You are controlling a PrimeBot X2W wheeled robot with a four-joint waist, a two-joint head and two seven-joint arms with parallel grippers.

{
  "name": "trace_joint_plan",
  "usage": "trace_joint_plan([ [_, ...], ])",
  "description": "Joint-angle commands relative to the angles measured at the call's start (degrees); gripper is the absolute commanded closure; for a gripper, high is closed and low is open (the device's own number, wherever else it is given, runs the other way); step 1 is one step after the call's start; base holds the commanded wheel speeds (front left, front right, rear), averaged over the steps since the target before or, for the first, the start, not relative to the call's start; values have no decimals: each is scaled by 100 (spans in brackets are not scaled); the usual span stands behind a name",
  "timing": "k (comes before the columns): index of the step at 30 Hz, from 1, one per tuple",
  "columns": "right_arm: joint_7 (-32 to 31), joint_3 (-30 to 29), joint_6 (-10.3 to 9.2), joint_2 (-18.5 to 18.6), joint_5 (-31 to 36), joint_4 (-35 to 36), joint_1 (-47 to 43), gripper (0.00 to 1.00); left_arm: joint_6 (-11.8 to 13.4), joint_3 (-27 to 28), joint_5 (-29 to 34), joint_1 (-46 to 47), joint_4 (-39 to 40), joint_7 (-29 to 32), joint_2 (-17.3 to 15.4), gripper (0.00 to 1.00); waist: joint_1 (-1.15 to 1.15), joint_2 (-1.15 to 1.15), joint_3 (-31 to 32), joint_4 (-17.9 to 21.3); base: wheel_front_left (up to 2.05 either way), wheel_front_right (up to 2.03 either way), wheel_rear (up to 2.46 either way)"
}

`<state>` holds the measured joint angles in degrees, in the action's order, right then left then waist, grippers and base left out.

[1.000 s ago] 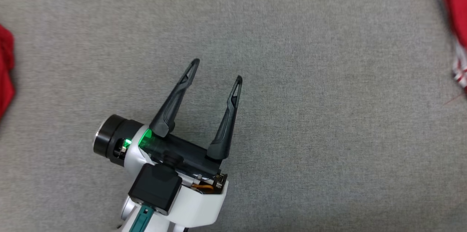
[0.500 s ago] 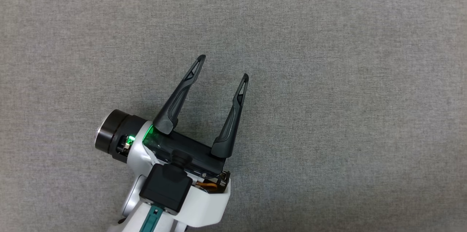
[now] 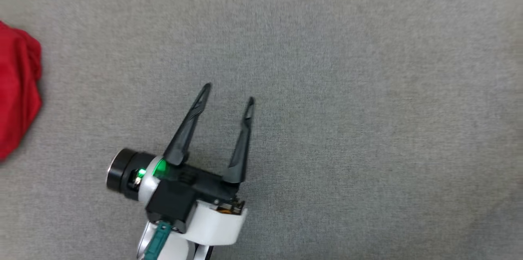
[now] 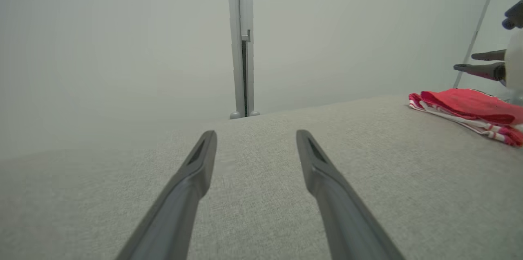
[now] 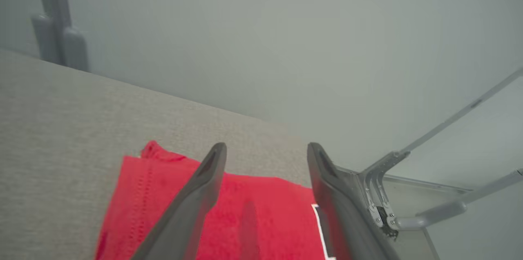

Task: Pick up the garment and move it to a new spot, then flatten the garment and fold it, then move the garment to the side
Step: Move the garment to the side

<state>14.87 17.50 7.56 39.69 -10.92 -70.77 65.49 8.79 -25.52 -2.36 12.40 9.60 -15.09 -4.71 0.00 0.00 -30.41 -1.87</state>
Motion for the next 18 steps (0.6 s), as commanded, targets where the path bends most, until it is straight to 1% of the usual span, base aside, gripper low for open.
trace_joint_plan([
  [1,40,-137,-15,-134,53,340,-267,0,38,108,-144,-173,-93,-9,8,0,0,0,528,-4,0,0,0],
  [2,40,-257,-15,-392,33,648,-548,0,26,185,-254,-270,-194,-9,33,0,0,0,689,0,0,0,0],
  [4,35,-615,-15,-782,-22,1107,-1169,0,-18,338,-406,-465,-413,-8,64,0,0,0,1001,-11,0,0,0],
  [6,30,-854,-14,-1202,-20,1558,-1746,0,-67,490,-521,-626,-595,-10,97,0,0,0,1327,-36,0,0,0],
  [7,31,-1060,-15,-1583,4,1901,-2322,0,-137,617,-610,-811,-716,-10,111,0,0,0,1621,-55,0,0,0],
  [10,28,-1177,-14,-2147,64,2335,-3179,0,-242,804,-686,-1084,-811,-10,140,0,0,0,2070,-87,0,0,0],
  [14,28,-1190,-14,-2663,141,2981,-4105,0,-320,1051,-742,-1446,-910,-10,162,0,0,0,2546,-76,0,0,0],
  [15,29,-1216,-14,-2756,163,3170,-4315,0,-326,1112,-740,-1541,-935,-9,165,0,0,0,2641,-61,0,0,0],
  [16,29,-1216,-14,-2756,163,3170,-4315,0,-326,1112,-740,-1541,-935,-9,165,0,0,0,2641,-61,0,0,0],
  [18,29,-1210,-14,-2950,159,3607,-4737,0,-350,1234,-746,-1721,-994,-9,168,0,0,0,2828,-33,0,0,0],
])
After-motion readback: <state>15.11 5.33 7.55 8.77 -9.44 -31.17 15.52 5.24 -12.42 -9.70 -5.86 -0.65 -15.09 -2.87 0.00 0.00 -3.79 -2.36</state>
